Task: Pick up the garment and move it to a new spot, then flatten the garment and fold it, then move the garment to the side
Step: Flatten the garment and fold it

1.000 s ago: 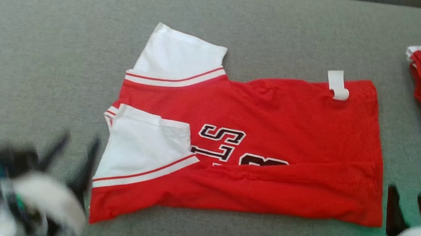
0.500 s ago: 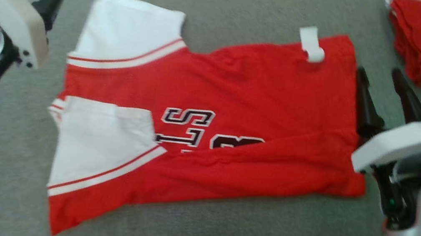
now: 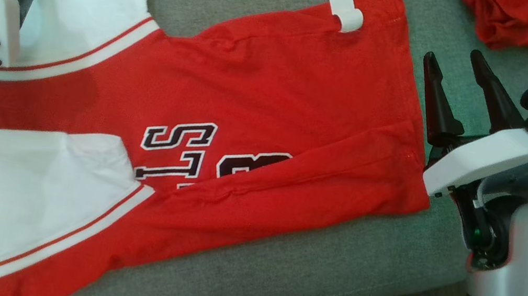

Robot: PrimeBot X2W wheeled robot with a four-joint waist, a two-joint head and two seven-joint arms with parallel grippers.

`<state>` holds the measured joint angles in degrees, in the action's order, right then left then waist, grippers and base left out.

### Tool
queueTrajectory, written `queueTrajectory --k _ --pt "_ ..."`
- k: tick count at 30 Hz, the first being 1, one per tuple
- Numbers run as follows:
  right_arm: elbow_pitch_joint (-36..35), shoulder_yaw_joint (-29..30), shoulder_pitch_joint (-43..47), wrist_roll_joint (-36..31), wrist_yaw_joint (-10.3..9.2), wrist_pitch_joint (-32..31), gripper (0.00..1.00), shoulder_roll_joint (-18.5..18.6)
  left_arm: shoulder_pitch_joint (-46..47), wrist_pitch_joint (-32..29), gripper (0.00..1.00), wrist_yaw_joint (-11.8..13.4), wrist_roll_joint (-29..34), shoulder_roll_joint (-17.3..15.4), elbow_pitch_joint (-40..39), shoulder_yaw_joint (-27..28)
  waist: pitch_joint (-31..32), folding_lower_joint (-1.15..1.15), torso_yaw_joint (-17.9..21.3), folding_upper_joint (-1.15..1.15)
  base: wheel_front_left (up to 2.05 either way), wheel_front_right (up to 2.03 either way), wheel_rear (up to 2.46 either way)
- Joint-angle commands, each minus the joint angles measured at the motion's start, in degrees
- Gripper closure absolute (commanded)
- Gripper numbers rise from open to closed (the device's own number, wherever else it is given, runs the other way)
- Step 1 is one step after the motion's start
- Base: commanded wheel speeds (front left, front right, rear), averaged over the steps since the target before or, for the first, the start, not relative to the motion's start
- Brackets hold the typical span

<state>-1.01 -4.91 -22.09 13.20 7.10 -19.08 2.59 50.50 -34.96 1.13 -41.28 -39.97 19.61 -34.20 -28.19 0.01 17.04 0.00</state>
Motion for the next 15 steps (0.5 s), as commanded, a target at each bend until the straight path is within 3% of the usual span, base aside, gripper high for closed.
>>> queueTrajectory --k 1,8,9,10,11,12,13,14,15 --pt "-1.73 -1.08 -1.62 0.47 0.39 0.67 0.00 0.29 3.10 -0.66 0.00 -0.40 0.08 -3.45 -1.20 1.99 -0.64 -0.01 0.63 0.00 0.00 0.00 0.00" --pt "-1.05 -1.80 -2.64 0.90 0.39 1.29 0.00 0.29 2.68 -3.74 0.00 -1.21 -0.73 -3.33 -1.40 0.50 -1.15 -0.01 0.64 0.00 0.00 0.00 0.00" --pt "-0.99 -2.04 -2.89 0.94 0.39 1.33 0.00 0.29 2.57 -4.11 0.19 -1.27 -0.91 -3.28 -1.53 0.35 -1.21 -0.01 0.63 0.00 0.00 0.00 0.00" --pt "-0.99 -2.04 -2.89 0.94 0.39 1.33 0.00 0.29 2.57 -4.11 0.19 -1.27 -0.91 -3.28 -1.53 0.35 -1.21 -0.01 0.63 0.00 0.00 0.00 0.00" --pt "-0.95 -2.23 -3.13 1.00 0.39 1.36 0.00 0.29 2.53 -4.28 0.48 -1.24 -0.99 -3.23 -1.73 0.27 -1.29 -0.01 0.59 0.00 0.00 0.00 0.00" --pt "-0.90 -2.41 -3.39 0.98 0.39 1.32 0.00 0.29 2.56 -4.27 0.58 -1.22 -1.04 -3.16 -1.95 0.24 -1.38 -0.01 0.52 0.00 0.00 0.00 0.00" --pt "-0.80 -2.68 -3.72 0.72 0.39 1.15 0.00 0.29 2.63 -4.04 0.85 -1.12 -0.97 -3.09 -2.15 0.27 -1.46 -0.01 0.43 0.00 0.00 0.00 0.00" --pt "-0.61 -2.85 -4.14 0.49 0.39 0.96 0.00 0.29 2.75 -3.57 0.97 -0.88 -0.68 -3.02 -2.34 0.30 -1.52 -0.01 0.30 0.00 0.00 0.00 0.00" --pt "-0.33 -2.99 -4.65 0.29 0.39 0.74 0.00 0.29 2.91 -2.96 1.00 -0.60 -0.32 -2.89 -2.48 0.33 -1.53 -0.01 0.13 0.00 0.00 0.00 0.00"
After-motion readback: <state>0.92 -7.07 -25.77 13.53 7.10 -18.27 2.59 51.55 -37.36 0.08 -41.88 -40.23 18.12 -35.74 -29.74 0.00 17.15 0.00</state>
